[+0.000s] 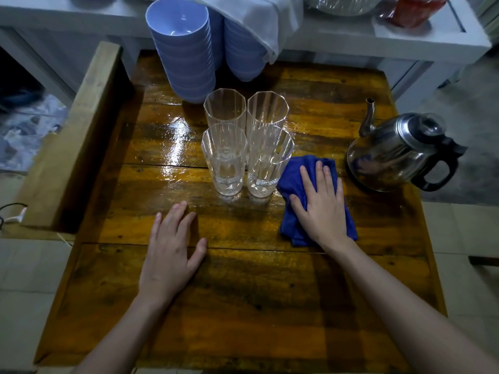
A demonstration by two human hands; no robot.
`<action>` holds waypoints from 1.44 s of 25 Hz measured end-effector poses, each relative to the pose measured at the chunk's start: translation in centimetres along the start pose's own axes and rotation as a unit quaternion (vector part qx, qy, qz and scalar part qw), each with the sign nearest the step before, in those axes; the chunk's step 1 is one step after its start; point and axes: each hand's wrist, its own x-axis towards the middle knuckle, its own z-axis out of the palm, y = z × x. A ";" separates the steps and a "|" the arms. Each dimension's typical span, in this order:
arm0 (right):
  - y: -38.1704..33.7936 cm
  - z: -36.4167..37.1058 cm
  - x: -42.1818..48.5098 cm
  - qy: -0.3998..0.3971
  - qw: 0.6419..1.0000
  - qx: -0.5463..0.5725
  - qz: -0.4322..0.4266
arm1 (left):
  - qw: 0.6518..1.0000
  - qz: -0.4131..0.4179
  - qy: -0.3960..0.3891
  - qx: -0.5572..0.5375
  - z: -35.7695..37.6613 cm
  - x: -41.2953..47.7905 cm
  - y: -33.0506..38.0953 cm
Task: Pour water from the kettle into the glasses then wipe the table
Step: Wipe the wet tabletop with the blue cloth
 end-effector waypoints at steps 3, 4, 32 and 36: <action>0.2 0.0 -4.5 -0.011 1.000 0.005 0.009 | 1.000 0.001 0.003 -0.005 0.1 0.0 -0.1; 0.1 0.0 -6.1 -0.015 1.000 0.004 0.013 | 1.000 0.002 0.003 -0.006 0.1 0.0 -0.1; -22.0 4.1 -7.1 -0.080 0.966 -0.005 -0.244 | 0.988 -0.139 0.062 -0.001 -2.7 -3.8 -8.6; -24.1 4.3 -3.4 -0.077 0.968 -0.020 -0.237 | 0.988 -0.145 0.048 0.000 -2.3 -3.3 -9.0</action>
